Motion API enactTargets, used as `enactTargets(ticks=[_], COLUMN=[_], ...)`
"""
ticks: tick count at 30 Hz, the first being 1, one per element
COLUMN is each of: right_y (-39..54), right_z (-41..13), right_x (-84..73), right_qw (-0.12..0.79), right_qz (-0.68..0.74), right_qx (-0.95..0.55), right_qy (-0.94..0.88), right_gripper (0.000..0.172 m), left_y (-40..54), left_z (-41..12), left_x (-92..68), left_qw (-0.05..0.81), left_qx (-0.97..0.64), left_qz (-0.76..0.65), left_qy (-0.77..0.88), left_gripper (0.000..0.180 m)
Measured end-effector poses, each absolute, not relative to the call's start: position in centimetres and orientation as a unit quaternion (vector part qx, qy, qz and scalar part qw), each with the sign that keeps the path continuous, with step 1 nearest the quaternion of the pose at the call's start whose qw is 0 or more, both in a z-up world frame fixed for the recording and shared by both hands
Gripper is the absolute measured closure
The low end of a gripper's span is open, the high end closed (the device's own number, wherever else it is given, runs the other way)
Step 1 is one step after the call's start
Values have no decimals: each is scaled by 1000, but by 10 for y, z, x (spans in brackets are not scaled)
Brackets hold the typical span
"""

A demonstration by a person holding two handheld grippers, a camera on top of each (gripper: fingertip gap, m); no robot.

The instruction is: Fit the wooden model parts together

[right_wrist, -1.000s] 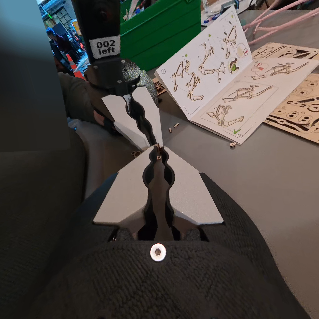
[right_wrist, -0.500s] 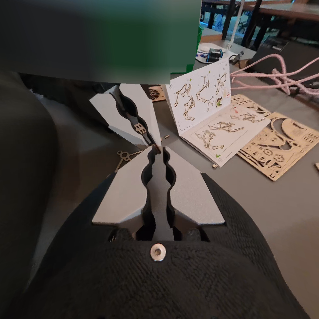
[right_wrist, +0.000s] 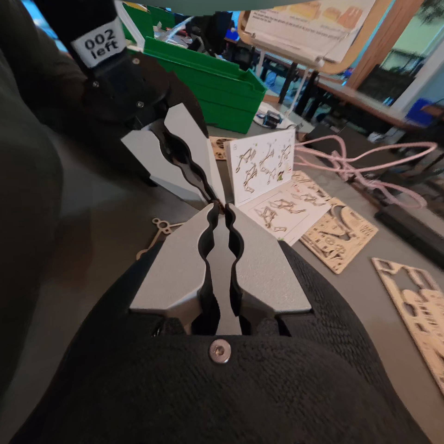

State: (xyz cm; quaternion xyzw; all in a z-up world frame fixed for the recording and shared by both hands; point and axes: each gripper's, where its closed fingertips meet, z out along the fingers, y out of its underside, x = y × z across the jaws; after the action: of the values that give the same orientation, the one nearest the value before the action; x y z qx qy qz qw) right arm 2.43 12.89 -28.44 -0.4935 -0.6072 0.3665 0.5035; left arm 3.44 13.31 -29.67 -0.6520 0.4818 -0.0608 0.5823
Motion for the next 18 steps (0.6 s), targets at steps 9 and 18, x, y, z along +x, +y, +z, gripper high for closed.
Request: enactTargets(ticks=[9,18], right_y=[140,143], right_z=[-282,-286], right_x=[27,25], right_qw=[491,474], right_qz=[397,411], right_qx=[-515,-538], right_qy=[-580,-563], right_gripper=[159,164], left_y=[138,139], left_z=[-294,-295], left_x=[37,36], left_qw=[496,501], left_qx=[-722,-723], left_qz=[-380,-367], left_qy=[297,303], left_gripper=[180,179])
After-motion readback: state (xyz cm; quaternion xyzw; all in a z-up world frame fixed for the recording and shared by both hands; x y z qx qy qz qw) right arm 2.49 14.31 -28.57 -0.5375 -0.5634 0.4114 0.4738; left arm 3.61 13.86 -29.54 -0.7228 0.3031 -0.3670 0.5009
